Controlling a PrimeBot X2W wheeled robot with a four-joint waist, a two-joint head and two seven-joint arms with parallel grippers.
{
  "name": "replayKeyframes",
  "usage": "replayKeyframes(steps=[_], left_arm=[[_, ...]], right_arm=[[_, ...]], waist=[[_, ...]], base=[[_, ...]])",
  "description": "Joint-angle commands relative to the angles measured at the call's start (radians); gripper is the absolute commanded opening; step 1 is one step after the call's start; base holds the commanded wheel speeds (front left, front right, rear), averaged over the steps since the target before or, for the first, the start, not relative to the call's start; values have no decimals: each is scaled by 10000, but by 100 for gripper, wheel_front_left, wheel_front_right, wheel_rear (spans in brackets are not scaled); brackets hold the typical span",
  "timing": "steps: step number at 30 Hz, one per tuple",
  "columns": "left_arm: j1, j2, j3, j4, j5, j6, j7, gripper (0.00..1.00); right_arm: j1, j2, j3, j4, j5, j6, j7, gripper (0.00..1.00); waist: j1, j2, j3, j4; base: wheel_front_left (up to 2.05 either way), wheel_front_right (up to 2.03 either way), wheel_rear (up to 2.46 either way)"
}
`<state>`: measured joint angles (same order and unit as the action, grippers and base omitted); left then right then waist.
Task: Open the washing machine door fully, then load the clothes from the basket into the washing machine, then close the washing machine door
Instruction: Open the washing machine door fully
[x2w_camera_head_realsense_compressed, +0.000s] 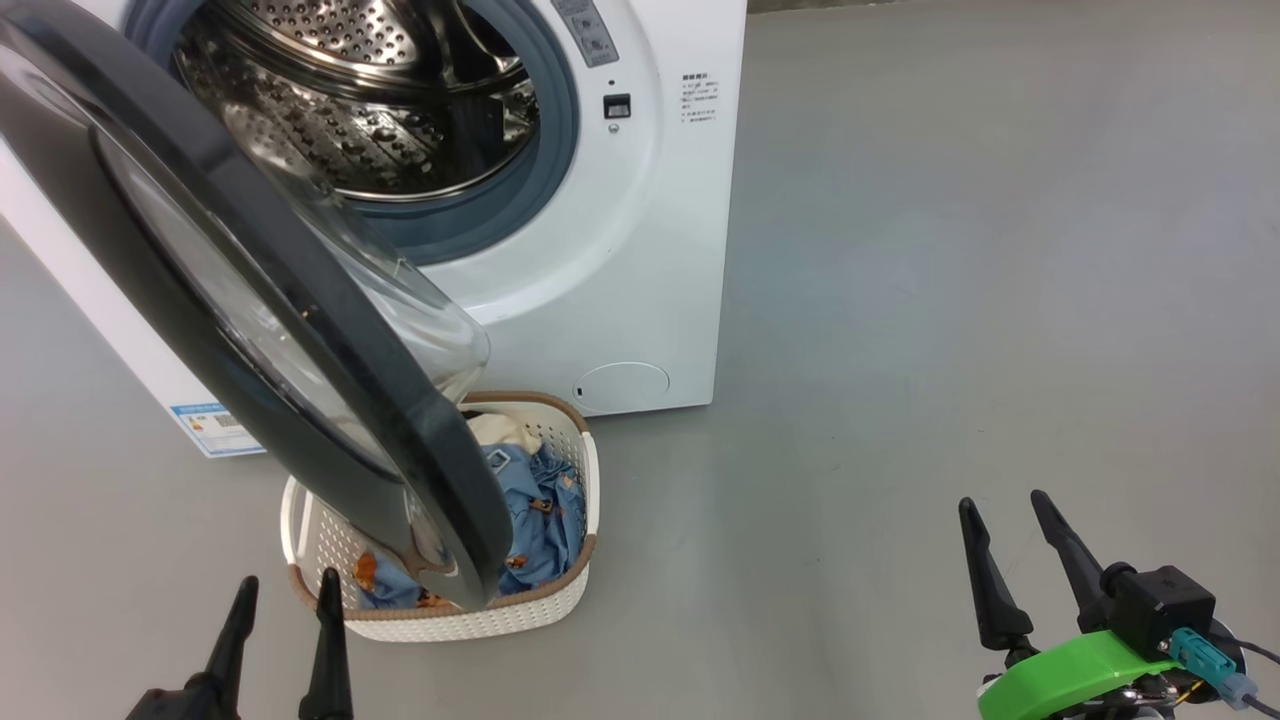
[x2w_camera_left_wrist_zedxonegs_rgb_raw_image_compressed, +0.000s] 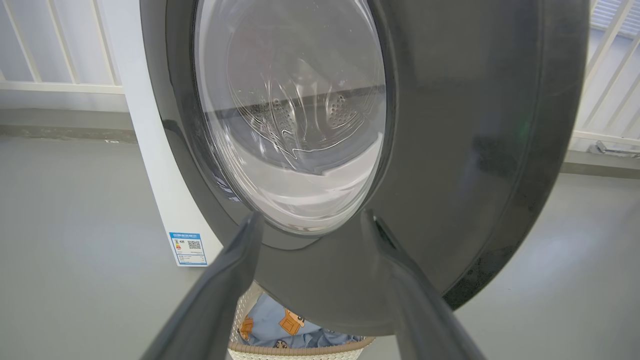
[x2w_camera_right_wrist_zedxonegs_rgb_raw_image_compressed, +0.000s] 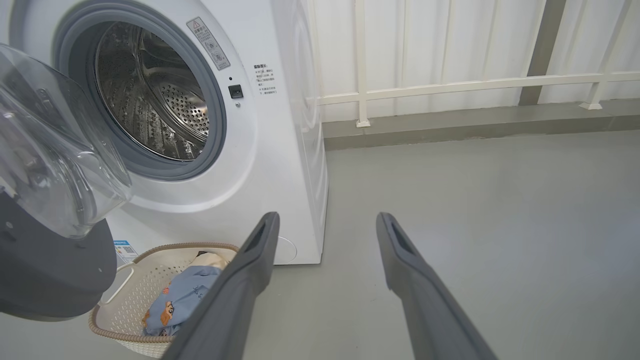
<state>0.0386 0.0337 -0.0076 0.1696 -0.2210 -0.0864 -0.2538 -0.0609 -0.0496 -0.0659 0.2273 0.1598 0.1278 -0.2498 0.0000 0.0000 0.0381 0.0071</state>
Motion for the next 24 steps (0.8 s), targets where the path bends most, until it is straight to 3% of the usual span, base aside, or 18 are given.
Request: replayKeyframes(steps=[1, 3, 4, 5, 6, 13, 24], left_arm=[[-198, 166, 292, -183, 87, 101, -80, 100], [-181, 166, 284, -173, 76, 73, -80, 99], [-178, 166, 277, -158, 58, 57, -80, 48], [-178, 166, 265, -147, 49, 37, -80, 9], [-172, 166, 236, -119, -2, 6, -80, 0], [-418, 166, 409, -929, -217, -33, -80, 0], [-1589, 166, 253, -4322, 127, -331, -80, 0]], right_arm=[[-152, -7, 303, -197, -46, 29, -120, 100], [-159, -7, 314, -172, -13, 29, -120, 100], [-166, -7, 311, -163, -7, 29, -120, 100], [-174, -7, 308, -153, -4, 29, -120, 100], [-187, -7, 303, -144, 2, 29, -120, 100], [-212, -7, 291, -148, 2, 29, -120, 100], [-266, -7, 375, -100, 6, 29, -120, 100]], waist=[[0, 0, -8, -2], [0, 0, -16, -14], [0, 0, -16, -18], [0, 0, -16, -24], [0, 0, -16, -32], [0, 0, -12, -32], [0, 0, 45, 26]], base=[[0, 0, 0], [0, 0, 0], [0, 0, 0], [0, 0, 0], [0, 0, 0], [0, 0, 0], [0, 0, 0]])
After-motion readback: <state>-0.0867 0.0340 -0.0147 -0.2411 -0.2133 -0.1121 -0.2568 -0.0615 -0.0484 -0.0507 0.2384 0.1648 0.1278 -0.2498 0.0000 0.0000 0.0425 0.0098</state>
